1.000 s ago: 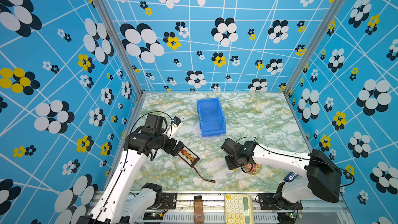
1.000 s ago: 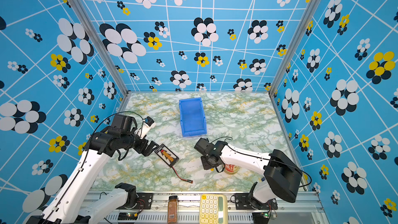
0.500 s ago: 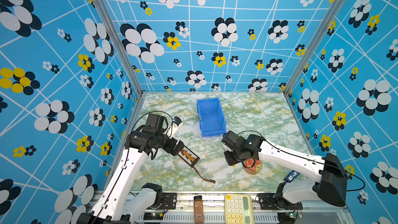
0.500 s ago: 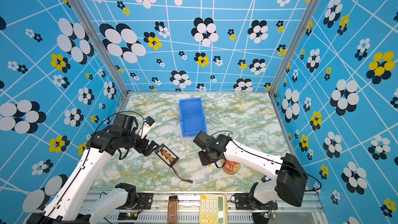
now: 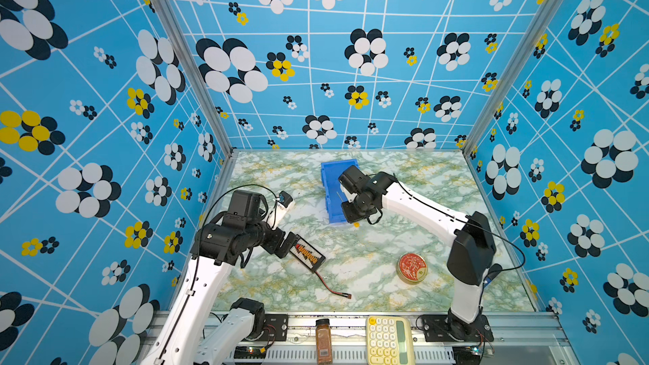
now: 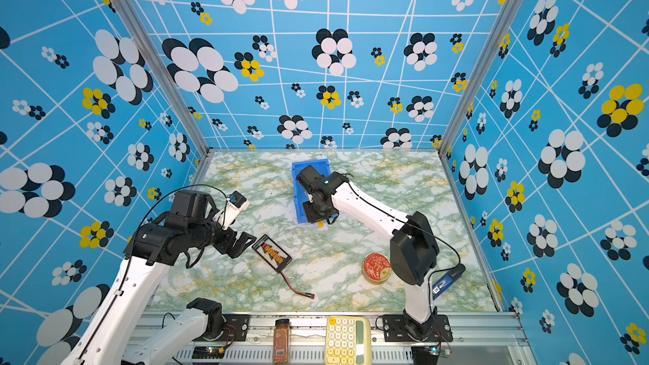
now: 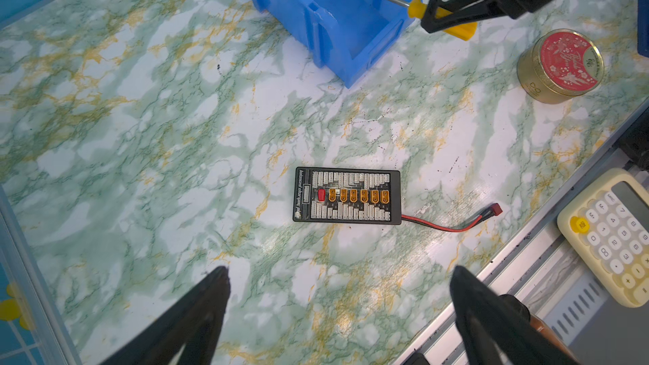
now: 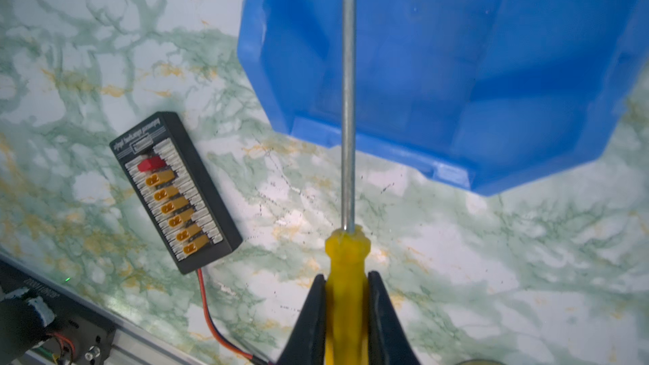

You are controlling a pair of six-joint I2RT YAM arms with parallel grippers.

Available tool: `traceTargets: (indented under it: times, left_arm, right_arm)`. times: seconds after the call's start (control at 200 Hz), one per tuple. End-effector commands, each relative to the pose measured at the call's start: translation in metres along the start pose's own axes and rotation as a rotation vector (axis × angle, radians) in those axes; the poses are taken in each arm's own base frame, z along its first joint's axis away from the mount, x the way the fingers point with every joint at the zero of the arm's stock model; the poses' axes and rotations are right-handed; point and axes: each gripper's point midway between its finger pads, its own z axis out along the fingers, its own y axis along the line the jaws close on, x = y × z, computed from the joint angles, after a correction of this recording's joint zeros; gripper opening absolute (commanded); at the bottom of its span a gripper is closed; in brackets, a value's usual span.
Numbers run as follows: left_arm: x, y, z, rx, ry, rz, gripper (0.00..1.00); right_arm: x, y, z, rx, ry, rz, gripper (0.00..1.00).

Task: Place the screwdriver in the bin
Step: 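Lift the screwdriver with the right gripper and carry it over the blue bin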

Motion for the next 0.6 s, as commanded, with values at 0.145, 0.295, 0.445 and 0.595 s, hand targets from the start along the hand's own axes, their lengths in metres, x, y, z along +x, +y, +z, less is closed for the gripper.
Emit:
traceTargets:
  times: [0.145,0.295,0.445,0.595]
  left_arm:
    - [-0.017,-0.009,-0.017,0.039,-0.069,-0.042,0.99]
    - [-0.018,-0.009,-0.016,0.043,-0.073,-0.056,0.99]
    - [-0.014,-0.007,-0.015,0.040,-0.082,-0.081,0.99]
    - [-0.014,-0.006,-0.016,0.040,-0.088,-0.092,0.99]
  right_arm:
    - [-0.033,-0.042,0.034,0.175,0.073,-0.048,0.19]
    - [-0.047,-0.044,0.058,0.165,0.067,-0.035,0.20]
    - [-0.055,-0.039,0.075,0.142,0.037,-0.027,0.21]
    - [-0.059,-0.040,0.088,0.154,0.017,-0.020,0.21]
